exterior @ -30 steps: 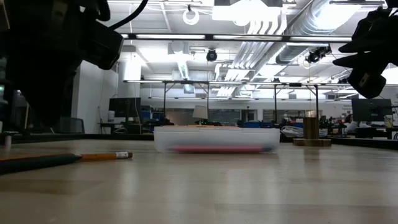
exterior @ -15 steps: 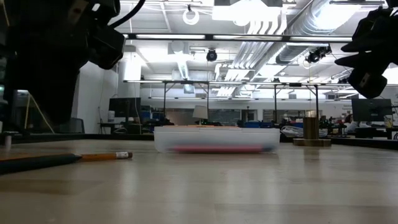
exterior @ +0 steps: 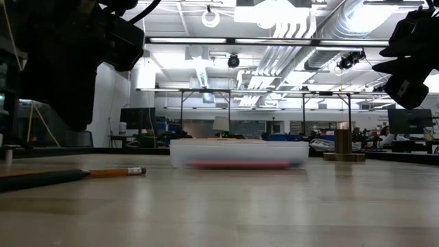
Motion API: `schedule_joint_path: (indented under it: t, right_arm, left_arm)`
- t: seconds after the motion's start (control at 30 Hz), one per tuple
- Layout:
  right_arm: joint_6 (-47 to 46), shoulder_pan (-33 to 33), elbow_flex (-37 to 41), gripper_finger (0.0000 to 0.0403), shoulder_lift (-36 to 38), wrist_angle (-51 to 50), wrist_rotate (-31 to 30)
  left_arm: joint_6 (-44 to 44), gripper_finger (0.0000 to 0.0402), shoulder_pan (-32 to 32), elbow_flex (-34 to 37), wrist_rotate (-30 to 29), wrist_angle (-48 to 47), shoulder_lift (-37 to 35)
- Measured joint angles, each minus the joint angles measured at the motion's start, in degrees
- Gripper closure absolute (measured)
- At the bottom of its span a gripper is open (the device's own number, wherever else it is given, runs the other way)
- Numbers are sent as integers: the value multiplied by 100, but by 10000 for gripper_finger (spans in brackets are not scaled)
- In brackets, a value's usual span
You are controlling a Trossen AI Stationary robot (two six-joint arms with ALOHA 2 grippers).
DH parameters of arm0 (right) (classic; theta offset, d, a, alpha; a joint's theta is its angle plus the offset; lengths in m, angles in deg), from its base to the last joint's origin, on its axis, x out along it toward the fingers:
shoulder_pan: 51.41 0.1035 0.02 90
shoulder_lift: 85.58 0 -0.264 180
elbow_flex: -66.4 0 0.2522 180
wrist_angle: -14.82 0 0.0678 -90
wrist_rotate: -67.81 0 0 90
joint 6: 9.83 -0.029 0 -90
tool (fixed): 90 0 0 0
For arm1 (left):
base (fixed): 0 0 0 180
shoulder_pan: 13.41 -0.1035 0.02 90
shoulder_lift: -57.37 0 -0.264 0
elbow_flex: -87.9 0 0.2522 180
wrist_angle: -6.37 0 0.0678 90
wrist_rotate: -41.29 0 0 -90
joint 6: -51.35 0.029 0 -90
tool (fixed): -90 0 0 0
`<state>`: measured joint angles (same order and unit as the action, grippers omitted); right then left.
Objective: Pick & place school supplies into a supply box
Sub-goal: Put the yellow pen into the container
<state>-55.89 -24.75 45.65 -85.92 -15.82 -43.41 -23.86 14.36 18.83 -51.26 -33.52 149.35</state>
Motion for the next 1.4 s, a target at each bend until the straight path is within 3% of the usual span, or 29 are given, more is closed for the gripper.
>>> schedule_joint_path:
  t: [0.3, 0.47, 0.7, 0.97, 1.13, 1.4]
  right_arm:
    - [2, 2, 0, 325, 0, -22, 36]
    - [2, 2, 0, 325, -1, -135, 39]
    - [7, 0, 0, 325, 0, -153, 38]
    - [2, 0, 0, 325, 0, -181, -3]
    - [2, 1, 0, 325, -15, -181, -4]
    - [2, 0, 0, 325, -42, -190, 60]
  left_arm:
    - [-113, 235, 50, 0, 483, 112, 0]
    - [-226, 218, 298, -2, 293, 65, 0]
    - [-751, 211, 656, -114, -25, -671, 0]
    - [-370, 211, 712, -898, -884, -1416, 209]
    - [-164, 211, 558, -1291, -495, -2331, 829]
    - [167, 211, 485, -1617, -216, -2327, 1353]
